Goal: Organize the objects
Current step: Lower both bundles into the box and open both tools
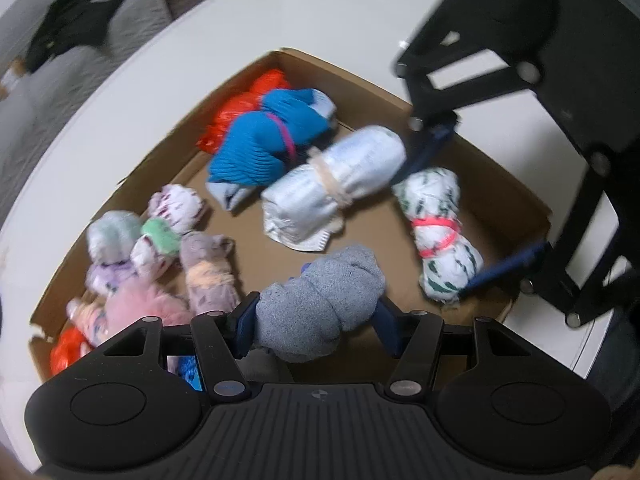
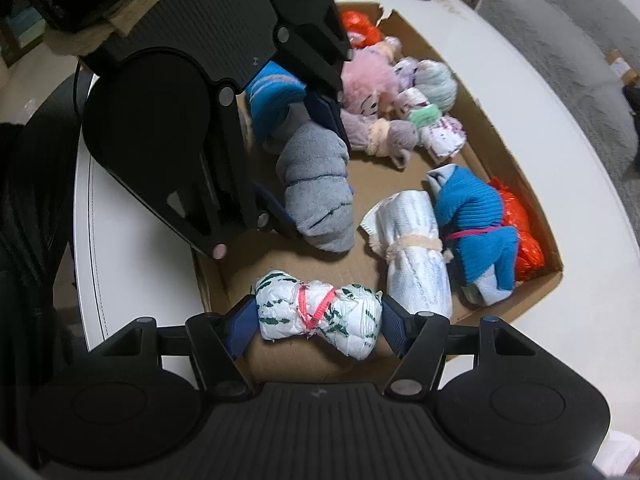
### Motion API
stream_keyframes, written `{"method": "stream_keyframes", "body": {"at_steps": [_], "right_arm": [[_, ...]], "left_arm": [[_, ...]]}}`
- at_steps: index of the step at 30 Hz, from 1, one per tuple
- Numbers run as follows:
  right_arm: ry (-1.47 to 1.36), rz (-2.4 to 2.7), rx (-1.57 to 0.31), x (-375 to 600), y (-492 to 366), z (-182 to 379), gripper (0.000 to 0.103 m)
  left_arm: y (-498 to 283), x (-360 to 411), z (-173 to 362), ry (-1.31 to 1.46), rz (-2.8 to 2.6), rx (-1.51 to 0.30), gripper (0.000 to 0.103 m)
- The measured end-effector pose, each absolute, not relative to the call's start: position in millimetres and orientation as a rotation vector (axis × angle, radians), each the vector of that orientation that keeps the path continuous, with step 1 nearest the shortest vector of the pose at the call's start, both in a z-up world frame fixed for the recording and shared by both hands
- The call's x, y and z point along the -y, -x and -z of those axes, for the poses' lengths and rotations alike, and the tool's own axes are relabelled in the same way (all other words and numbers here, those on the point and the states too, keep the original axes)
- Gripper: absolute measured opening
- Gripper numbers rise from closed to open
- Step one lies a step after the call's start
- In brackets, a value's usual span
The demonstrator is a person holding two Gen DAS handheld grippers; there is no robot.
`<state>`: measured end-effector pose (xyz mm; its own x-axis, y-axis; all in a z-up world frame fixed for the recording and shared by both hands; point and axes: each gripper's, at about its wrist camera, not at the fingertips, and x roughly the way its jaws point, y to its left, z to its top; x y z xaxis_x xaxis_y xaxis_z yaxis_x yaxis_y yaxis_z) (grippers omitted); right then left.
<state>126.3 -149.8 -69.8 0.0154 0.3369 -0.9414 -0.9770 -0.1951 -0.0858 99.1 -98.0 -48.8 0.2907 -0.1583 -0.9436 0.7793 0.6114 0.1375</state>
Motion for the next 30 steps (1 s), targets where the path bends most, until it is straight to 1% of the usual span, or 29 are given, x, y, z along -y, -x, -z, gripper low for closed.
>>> {"method": "stream_keyframes", "body": {"at_steps": [6,9,12,14,16,20,22,25,27,30], "right_arm": [[1.147,-1.477,-0.840,140,-130,78,0.061],[1.150,-1.481,-0.853,140,-131,83,0.061],[1.154,-1.474,-0.858,140,-132,85,0.063],[1.150,-1.471,-0.863,140,-132,85,0.064],[1.151,-1.466,-0.864,139,-132,85,0.064],[1.152,-1.454,-0.871,138,-128,85,0.067],[1.149,-1.446,-0.874,138,-127,85,0.067],[1.143,-1.434,-0.876,137,-123,85,0.068],[1.142,-1.428,-0.876,137,-120,85,0.075],[1.136,-1.419,-0.873,137,-116,83,0.076]], "left_arm": [[-92,100,55,-0.723,0.748,-1.107,0.066],[-94,97,55,-0.701,0.745,-1.109,0.068],[-93,95,55,-0.690,0.735,-1.105,0.072],[-93,95,55,-0.689,0.720,-1.105,0.077],[-93,95,54,-0.687,0.712,-1.102,0.077],[-93,93,54,-0.660,0.674,-1.115,0.084],[-93,92,55,-0.638,0.656,-1.126,0.088],[-90,88,56,-0.594,0.639,-1.133,0.090],[-89,86,56,-0.572,0.619,-1.133,0.093],[-86,82,54,-0.534,0.600,-1.134,0.096]]}}
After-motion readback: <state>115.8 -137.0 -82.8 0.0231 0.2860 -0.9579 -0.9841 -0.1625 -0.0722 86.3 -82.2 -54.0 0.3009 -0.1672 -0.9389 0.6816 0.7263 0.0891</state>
